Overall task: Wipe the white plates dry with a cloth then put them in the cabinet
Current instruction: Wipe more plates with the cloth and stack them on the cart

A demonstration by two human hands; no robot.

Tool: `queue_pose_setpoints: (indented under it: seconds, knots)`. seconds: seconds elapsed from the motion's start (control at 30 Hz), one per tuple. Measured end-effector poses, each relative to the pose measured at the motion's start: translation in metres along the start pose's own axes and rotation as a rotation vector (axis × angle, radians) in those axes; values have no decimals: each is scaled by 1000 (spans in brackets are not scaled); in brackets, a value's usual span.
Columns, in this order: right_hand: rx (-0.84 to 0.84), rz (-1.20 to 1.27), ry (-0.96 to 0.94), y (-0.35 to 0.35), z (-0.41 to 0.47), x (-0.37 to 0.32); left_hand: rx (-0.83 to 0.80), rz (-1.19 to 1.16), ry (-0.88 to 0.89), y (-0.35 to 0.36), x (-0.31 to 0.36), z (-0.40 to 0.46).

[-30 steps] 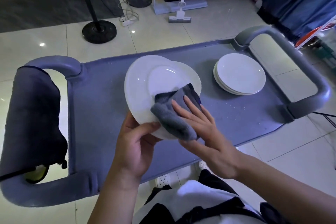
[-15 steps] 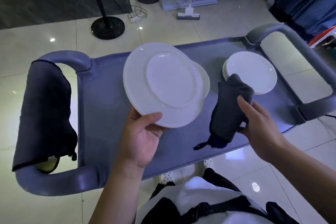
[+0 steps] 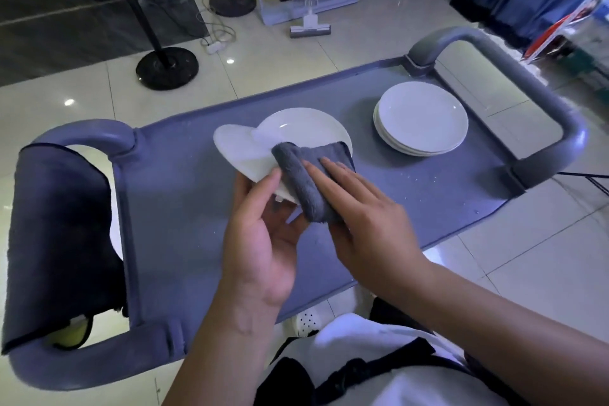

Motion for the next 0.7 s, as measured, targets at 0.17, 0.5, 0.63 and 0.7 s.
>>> queue_pose_setpoints:
  seconds: [0.17,0.5,0.63,0.7]
  knots:
    - [-62,248,194,-22,7,7,-155,254,8,26,13,7]
    - [60,1314,1058,-16,-49,92,151,521,417,-23,62,23]
    - [43,1408,1088,-14,-61,99,-360,365,-39,-14,14,16]
    - [53,1403,1096,-14,-60,101,-468,354,-89,-3,1,7]
Point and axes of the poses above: each hand's wrist, its own z-axis towards the middle knuckle, its own y-axis out of the palm, x = y × z, the point moved 6 cm from there along z, towards the middle knuckle
